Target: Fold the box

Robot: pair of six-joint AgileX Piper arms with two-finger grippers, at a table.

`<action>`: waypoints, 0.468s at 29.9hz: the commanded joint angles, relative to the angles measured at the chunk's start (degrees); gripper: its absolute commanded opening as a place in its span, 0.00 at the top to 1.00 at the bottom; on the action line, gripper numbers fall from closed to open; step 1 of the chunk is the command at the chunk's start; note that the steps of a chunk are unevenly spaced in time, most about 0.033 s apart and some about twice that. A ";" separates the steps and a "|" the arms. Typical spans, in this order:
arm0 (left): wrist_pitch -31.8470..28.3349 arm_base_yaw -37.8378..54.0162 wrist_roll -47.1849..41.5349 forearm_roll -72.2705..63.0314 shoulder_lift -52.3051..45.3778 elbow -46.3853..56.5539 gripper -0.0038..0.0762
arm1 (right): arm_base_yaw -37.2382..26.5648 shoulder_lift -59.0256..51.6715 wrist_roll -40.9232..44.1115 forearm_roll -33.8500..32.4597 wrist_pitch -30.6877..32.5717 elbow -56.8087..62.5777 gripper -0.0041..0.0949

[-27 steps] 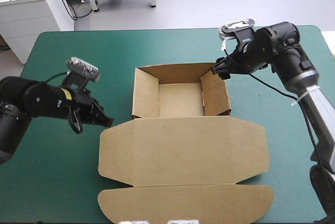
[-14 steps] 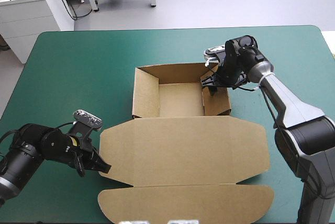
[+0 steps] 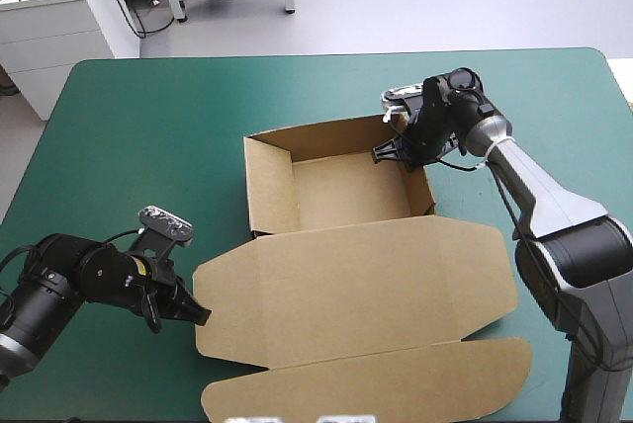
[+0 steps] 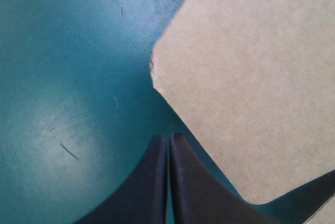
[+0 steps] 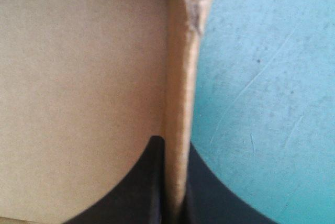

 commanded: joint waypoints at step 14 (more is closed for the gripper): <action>-1.17 -0.07 -1.82 -0.87 -1.11 -1.49 0.96 | -21.55 -4.47 -9.49 -2.63 1.61 -19.16 0.98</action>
